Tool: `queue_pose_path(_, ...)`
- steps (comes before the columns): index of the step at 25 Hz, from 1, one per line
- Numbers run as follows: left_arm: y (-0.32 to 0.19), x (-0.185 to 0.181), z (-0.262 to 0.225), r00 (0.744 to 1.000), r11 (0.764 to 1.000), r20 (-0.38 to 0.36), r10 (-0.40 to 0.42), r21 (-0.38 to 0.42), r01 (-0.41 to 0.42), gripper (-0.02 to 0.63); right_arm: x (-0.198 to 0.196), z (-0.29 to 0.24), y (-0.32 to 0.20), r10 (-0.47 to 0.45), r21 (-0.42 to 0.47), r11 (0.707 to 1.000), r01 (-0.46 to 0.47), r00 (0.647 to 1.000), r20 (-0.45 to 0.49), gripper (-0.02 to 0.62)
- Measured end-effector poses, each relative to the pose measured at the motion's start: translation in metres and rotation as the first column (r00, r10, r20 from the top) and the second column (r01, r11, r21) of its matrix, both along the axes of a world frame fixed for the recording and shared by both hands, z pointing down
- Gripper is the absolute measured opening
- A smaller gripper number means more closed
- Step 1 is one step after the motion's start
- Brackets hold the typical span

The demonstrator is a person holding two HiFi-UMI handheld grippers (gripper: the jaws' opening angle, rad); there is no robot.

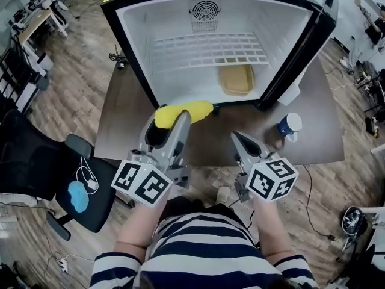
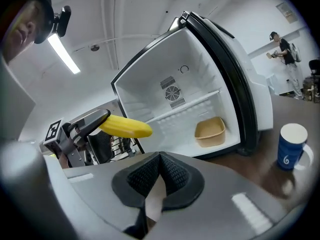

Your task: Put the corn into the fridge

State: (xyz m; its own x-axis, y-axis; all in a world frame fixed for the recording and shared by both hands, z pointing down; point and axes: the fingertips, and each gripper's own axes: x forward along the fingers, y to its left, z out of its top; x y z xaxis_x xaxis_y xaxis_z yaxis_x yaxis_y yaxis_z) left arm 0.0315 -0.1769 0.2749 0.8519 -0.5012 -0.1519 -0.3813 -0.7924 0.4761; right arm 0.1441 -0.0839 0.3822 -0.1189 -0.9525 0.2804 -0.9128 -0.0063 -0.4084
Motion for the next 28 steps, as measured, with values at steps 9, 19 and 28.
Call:
queue_pose_path(9,-0.014,0.035,-0.033,0.990,0.986,-0.033,-0.137,0.095,0.139,0.000,0.038,-0.005,-0.027,-0.118,0.024,0.993,0.118,0.993,-0.014,-0.009)
queue_pose_path(19,-0.030,0.057,-0.050,0.950,0.921,-0.034,-0.310,0.235,0.310,0.000,0.045,-0.004,-0.054,-0.251,0.037,0.967,0.253,0.967,-0.036,-0.009)
queue_pose_path(28,-0.056,0.055,-0.045,0.890,0.847,-0.060,-0.453,0.283,0.450,0.000,0.040,0.007,-0.071,-0.346,0.034,0.937,0.346,0.938,-0.029,-0.009)
